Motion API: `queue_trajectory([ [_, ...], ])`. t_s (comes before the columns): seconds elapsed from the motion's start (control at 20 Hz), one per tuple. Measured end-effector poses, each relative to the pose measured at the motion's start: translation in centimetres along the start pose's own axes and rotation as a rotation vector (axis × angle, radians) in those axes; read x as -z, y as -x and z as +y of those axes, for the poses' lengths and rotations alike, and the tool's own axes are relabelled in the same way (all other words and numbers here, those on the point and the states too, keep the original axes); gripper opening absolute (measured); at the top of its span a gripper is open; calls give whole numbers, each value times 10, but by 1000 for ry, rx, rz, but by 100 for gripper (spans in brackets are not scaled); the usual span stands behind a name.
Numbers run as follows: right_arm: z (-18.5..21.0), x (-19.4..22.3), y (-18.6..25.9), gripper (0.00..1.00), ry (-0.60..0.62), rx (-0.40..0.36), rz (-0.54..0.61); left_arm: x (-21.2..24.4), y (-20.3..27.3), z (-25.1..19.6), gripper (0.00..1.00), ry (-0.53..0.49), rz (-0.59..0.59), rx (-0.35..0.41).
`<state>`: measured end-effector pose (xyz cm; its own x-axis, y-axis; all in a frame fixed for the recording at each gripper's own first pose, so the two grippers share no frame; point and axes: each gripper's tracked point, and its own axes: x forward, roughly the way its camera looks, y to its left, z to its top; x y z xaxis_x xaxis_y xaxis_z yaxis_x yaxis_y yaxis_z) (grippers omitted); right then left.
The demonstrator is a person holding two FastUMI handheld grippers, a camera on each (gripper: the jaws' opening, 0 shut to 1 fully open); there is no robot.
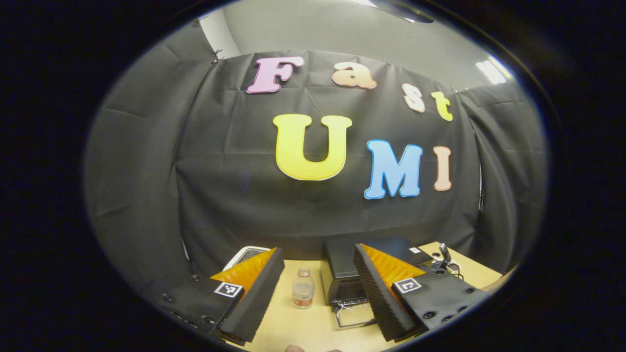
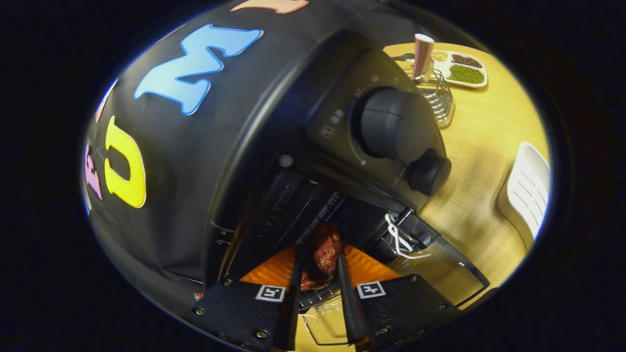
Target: Open the electric oven with the left hand, put the food in, and close the electric oven.
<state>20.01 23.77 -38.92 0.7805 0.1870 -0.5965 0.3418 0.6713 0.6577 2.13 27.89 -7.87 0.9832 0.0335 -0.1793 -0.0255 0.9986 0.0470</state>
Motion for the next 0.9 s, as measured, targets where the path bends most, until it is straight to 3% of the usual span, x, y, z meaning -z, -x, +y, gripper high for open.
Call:
queue_trajectory([
  [0.15, -4, -12, 7, 52, 128, 55, -38, 0, -2, -6, 97, -1, 0, 16],
  [0.35, -3, -21, 34, 53, 239, 53, -65, 1, -6, -19, 97, 0, -8, 42],
  [0.6, -1, -38, 98, 53, 454, 48, -136, -2, -17, -48, 97, 17, -13, 102],
  [0.8, 19, -75, 162, 53, 576, 7, -276, 1, -28, -74, 100, 0, -16, 123],
  [0.9, 28, -92, 194, 52, 660, -6, -340, 2, -29, -94, 97, 11, -11, 139],
])
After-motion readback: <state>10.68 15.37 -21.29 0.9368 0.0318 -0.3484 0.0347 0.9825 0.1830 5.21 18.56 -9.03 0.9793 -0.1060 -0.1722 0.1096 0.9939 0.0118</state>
